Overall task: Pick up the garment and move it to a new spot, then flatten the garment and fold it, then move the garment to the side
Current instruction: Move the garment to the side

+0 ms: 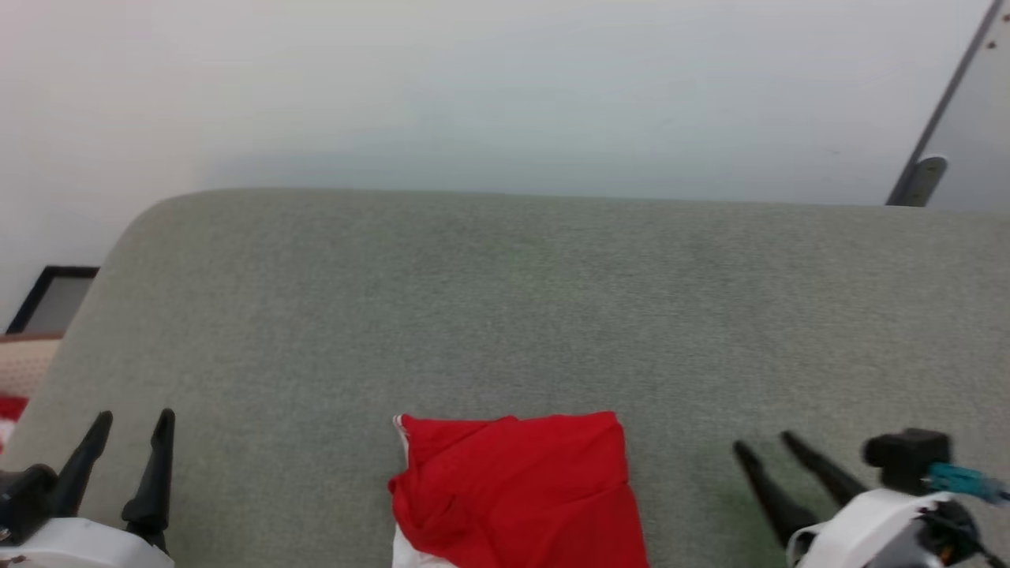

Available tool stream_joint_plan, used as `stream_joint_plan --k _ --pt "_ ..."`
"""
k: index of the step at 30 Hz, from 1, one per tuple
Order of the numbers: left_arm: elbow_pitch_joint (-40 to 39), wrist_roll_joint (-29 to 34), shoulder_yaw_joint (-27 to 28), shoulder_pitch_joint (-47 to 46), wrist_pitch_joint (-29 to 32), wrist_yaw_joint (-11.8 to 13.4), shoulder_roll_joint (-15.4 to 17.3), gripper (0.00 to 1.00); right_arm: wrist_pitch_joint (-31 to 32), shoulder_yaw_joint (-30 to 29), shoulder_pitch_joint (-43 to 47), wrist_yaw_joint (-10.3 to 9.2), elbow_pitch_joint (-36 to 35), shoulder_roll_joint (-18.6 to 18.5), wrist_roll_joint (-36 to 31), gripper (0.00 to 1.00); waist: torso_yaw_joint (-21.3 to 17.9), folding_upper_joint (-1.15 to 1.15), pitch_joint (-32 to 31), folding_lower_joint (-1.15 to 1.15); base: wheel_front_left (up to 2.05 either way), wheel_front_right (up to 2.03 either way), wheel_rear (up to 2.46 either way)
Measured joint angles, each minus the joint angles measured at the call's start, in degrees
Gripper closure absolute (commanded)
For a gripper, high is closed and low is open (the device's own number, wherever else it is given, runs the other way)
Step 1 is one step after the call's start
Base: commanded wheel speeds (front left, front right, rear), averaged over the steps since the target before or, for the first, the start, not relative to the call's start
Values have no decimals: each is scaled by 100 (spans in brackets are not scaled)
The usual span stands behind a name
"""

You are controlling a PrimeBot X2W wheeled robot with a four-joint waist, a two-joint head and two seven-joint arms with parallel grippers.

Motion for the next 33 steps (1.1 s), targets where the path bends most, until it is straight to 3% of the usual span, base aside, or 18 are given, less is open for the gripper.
stream_joint_plan --k 13,20,31,32,33 --pt "-20 3 -154 -133 40 35 -101 0 1371 1244 -392 0 -296 -450 959 0 526 0 237 0 0 0 0" --pt "42 10 -240 -269 14 14 -196 0 1853 1259 -631 0 11 -478 1053 0 792 0 450 0 0 0 0" --pt "235 26 -312 -513 -53 -62 -321 0 2638 1265 -1111 1 803 -130 1176 0 1106 0 786 0 0 0 0" --pt "250 26 -311 -528 -58 -80 -331 0 2715 1294 -1155 1 835 -114 1183 61 1126 0 801 0 0 0 0" --pt "260 27 -310 -543 -58 -83 -339 0 2775 1316 -1189 1 838 -103 1220 100 1141 0 815 0 0 0 0"
